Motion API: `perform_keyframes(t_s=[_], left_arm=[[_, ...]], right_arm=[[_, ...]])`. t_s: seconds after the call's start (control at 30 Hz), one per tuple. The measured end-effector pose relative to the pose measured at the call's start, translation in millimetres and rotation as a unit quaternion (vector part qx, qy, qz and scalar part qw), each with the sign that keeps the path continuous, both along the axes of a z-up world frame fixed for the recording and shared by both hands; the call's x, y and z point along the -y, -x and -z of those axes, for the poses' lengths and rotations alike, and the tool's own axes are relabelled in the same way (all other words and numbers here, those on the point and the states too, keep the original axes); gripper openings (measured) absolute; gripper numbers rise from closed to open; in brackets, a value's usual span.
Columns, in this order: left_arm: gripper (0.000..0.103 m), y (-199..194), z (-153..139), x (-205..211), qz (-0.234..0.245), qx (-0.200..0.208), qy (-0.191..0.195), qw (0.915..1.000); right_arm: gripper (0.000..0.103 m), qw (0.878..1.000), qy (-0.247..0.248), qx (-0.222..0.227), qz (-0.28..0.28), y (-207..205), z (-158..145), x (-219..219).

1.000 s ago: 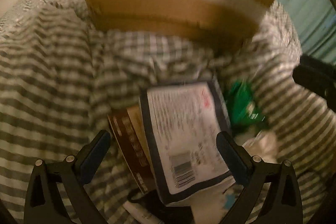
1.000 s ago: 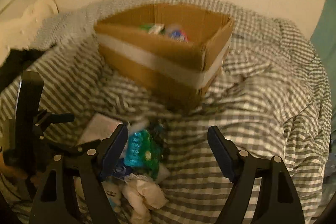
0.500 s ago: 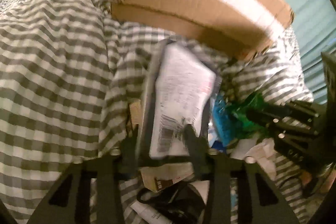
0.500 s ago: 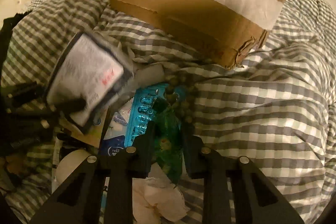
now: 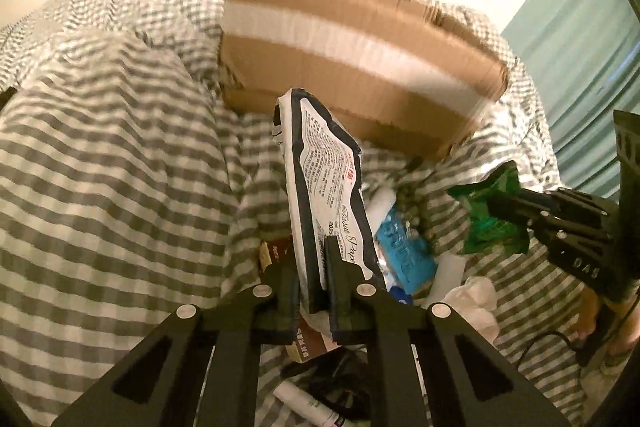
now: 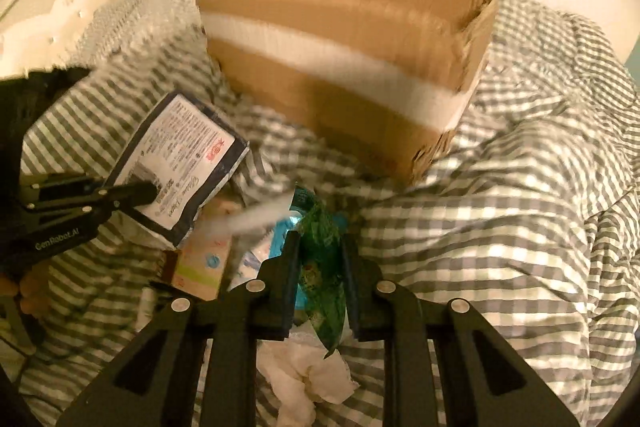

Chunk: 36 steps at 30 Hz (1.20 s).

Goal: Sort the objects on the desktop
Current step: 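Lift the sachet with the left gripper while the right lifts the green packet into the box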

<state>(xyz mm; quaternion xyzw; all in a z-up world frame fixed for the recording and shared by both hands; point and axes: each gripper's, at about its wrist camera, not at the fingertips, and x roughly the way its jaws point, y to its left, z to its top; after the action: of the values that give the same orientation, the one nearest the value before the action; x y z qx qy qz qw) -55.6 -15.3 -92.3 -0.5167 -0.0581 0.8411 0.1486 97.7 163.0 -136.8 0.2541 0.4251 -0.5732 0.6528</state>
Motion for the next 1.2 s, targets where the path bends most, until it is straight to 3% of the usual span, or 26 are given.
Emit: perform_keyframes(t_s=[0.37, 0.67, 0.87, 1.07, 1.1, 1.2], left_arm=[[0.01, 38.0, -64.9, -0.3, 0.003, -0.067, -0.016, 0.9976], [0.01, 111.2, -125.7, -15.0, 0.032, -0.137, -0.017, 0.99], [0.01, 177.8, -101.0, -29.6, 0.046, -0.122, -0.009, 0.9914], [0.01, 210.6, -58.8, -62.3, 0.078, -0.088, 0.007, 0.993], [0.01, 213.7, -53.7, -67.9, 0.085, -0.086, 0.008, 0.9926], [0.011, 216.2, -47.4, -77.8, 0.093, -0.089, 0.005, 0.9916]], right_arm=[[0.019, 0.995, 0.073, 0.071, 0.002, 6.0, -65.7, 3.2], [0.019, 0.987, 0.132, 0.089, -0.007, 5.0, -134.0, 56.0], [0.019, 0.99, 0.117, 0.084, 0.002, 4.1, -133.8, 123.0], [0.019, 0.994, 0.073, 0.072, 0.023, 23.2, -93.0, 180.4], [0.019, 0.991, 0.057, 0.073, 0.101, 30.4, -87.9, 184.3], [0.02, 0.987, 0.042, 0.098, 0.123, 47.2, -76.1, 192.3]])
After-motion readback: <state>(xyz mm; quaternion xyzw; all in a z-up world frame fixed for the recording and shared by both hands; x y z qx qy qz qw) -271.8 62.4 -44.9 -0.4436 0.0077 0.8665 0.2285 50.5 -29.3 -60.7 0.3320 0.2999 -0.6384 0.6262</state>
